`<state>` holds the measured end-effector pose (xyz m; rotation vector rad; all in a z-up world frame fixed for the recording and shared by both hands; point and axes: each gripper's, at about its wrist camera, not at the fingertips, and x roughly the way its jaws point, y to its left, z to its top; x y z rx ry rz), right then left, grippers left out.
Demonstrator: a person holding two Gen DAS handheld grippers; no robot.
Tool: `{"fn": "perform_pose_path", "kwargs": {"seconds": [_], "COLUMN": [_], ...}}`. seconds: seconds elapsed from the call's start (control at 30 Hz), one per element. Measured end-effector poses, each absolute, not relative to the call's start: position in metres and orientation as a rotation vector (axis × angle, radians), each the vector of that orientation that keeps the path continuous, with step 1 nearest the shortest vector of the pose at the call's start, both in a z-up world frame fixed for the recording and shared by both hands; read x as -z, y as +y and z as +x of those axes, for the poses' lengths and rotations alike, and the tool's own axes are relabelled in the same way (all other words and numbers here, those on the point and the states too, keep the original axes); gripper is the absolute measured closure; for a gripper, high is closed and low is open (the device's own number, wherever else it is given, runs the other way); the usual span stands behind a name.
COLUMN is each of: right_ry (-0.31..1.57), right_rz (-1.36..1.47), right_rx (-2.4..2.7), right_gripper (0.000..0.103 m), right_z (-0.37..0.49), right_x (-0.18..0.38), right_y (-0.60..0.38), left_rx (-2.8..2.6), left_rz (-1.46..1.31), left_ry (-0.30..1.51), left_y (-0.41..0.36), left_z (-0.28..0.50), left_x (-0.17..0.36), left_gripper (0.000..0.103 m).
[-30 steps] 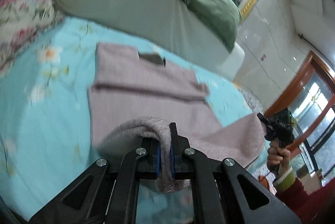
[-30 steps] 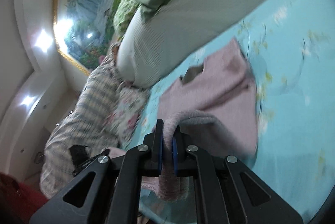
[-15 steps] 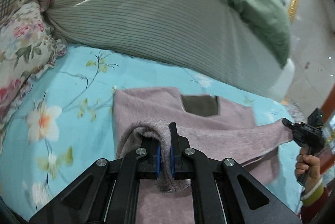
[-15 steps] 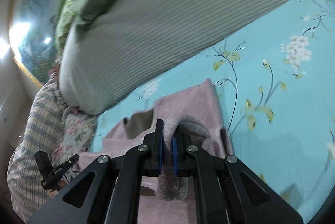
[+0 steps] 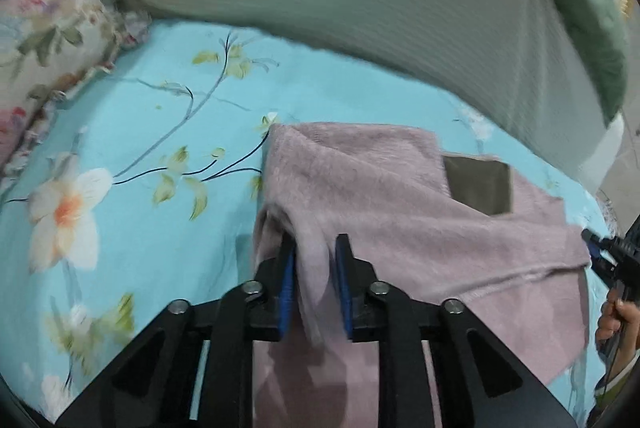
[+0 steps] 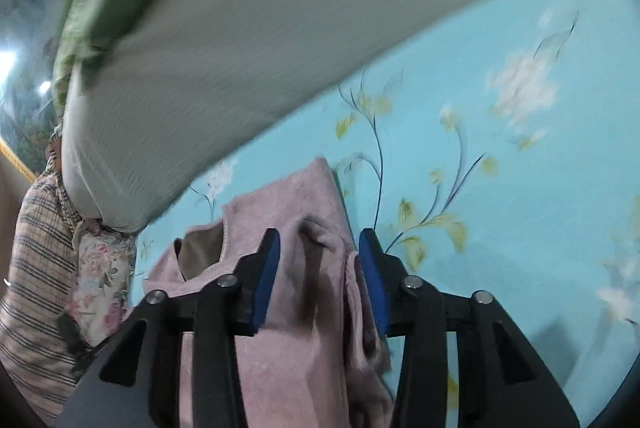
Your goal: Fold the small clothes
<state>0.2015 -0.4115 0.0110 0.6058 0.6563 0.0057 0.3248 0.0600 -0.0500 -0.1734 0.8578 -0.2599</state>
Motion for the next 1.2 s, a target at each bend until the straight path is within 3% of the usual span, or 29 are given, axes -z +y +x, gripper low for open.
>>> {"fn": "perform_pose_path", "kwargs": {"seconds": [0.13, 0.3, 0.43, 0.67, 0.8, 0.9, 1.2], "right_ry": [0.816, 1.010, 0.963, 0.772, 0.750, 0.745, 0.805], "right_rz": [0.364, 0.053, 0.075, 0.339, 0.364, 0.370, 0.387], "right_rx": [-0.236, -0.235, -0.126, 0.089, 0.036, -0.033, -0.120], "right_gripper": [0.059, 0.061, 0.064, 0.063, 0.062, 0.062, 0.059], "right_z": [0.206, 0.245, 0.281, 0.308, 0.275, 0.237, 0.157], "right_x": [-0.007, 0.032, 0.028, -0.010, -0.022, -0.024, 0.004], "right_y": [-0.338, -0.288, -0.315, -0.394, -0.382, -0.357, -0.281], "left_rx": [0.395, 0.530, 0.500, 0.220, 0.124, 0.128, 0.238], "left_rz": [-0.117, 0.031, 0.091, 0.042, -0.110, -0.175, -0.293], "left_ry": [0.856, 0.975, 0.969, 0.902, 0.882, 0.864, 0.874], "left_y": [0.027, -0.039, -0.050, -0.007, 0.035, 0.052, 0.056], "left_z": [0.281, 0.269, 0.294, 0.388, 0.408, 0.384, 0.228], "left_x": [0.044, 0.077, 0.084, 0.057, 0.041, 0.036, 0.043], "left_gripper": [0.076, 0.076, 0.072, 0.081, 0.074, 0.060, 0.057]}}
